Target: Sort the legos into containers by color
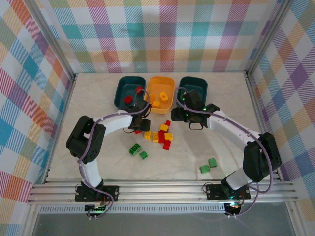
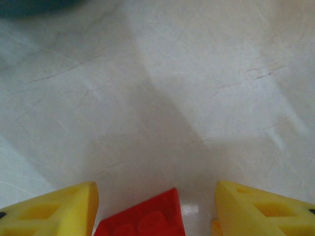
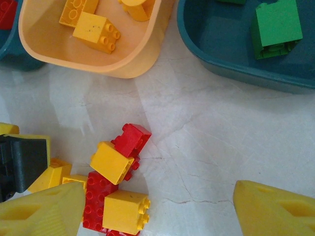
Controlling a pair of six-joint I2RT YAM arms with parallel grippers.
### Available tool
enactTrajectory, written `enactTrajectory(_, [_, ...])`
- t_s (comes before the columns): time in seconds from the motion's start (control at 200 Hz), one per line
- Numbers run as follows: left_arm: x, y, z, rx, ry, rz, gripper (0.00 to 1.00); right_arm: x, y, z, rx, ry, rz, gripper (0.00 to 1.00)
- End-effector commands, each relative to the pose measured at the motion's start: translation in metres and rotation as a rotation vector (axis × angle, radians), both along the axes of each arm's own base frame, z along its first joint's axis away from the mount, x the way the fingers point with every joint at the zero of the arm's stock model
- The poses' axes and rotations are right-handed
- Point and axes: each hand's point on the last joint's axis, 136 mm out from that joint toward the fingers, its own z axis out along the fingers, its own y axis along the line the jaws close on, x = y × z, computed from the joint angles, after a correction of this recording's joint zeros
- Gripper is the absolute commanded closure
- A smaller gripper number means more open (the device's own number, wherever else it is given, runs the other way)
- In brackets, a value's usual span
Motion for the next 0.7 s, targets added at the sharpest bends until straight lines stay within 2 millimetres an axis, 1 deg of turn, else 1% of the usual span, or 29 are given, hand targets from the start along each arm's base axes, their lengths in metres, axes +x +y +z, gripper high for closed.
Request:
enactTrajectory(0.0, [-0.014,0.014,-0.01,0.007,0.04,0.049,0.37,-0.002,-0.002,0.007,0.018,-0.009,-0.001,0.21])
enactTrajectory(0.12, [-0.019,0.017,-0.004,-0.033,0.029,0.084,0.38,-0.003,-0.003,0.008,0.019,-0.01,-0.003,0.21])
enactTrajectory(0.315, [-0.029,0.02,0.002,-0.08,0.03,0.143,0.43,-0.005,-0.003,0.007,0.02,-0.006,-0.006,0.21])
enactTrajectory(0.415, [-0.032,0.018,-0.001,-0.099,0.042,0.148,0.45,-0.005,-0.003,0.005,0.023,0.0,-0.007,0.21])
enactTrajectory(0.525, [-0.032,0.016,-0.004,-0.102,0.059,0.153,0.5,-0.005,-0.002,0.004,0.027,0.005,-0.009,0.21])
enactTrajectory(0.695, [-0.033,0.01,0.001,-0.139,0.065,0.167,0.53,-0.007,-0.004,0.004,0.024,0.004,-0.012,0.21])
